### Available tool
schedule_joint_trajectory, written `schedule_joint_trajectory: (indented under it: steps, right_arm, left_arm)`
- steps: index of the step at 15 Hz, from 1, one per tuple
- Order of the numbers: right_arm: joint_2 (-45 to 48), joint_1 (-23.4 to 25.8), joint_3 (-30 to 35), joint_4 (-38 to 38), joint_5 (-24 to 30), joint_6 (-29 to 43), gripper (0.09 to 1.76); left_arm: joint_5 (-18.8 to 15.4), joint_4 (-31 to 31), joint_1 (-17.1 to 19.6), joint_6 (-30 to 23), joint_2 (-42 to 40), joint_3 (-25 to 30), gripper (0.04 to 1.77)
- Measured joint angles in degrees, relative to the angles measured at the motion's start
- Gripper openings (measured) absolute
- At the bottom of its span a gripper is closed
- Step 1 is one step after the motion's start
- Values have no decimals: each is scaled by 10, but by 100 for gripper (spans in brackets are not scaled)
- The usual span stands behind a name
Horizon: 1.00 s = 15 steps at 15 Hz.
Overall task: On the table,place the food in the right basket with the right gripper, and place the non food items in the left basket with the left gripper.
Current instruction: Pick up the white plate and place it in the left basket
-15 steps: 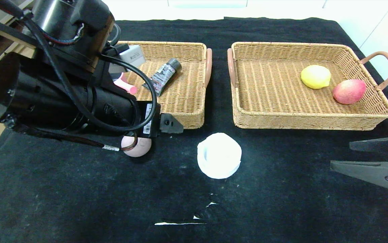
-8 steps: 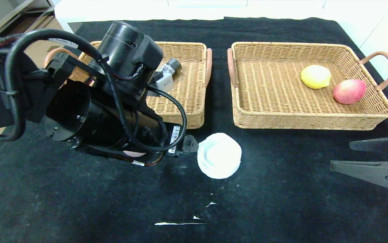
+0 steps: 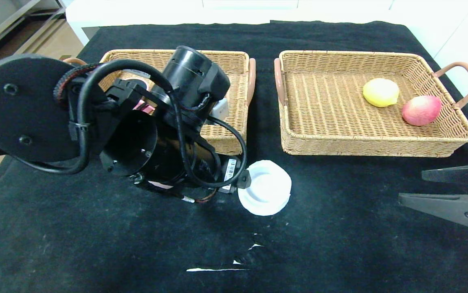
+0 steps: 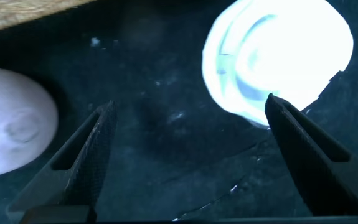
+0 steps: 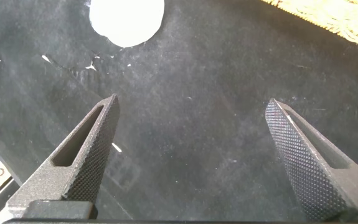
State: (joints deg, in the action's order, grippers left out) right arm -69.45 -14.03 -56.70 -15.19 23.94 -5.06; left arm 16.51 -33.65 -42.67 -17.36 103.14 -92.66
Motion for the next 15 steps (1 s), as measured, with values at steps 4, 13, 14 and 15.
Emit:
schedule_joint_trajectory:
  steps: [4, 13, 14, 15]
  right_arm:
    - [0, 0, 0, 0, 0, 0, 171]
    - [1, 0, 0, 0, 0, 0, 171]
    - [1, 0, 0, 0, 0, 0, 171]
    - [1, 0, 0, 0, 0, 0, 171]
  left_arm:
    - [31, 0, -10, -14, 30, -17, 172]
    - [69, 1, -14, -16, 60, -28, 172]
    - [74, 1, -14, -17, 63, -28, 172]
    - [78, 1, -14, -18, 66, -28, 172]
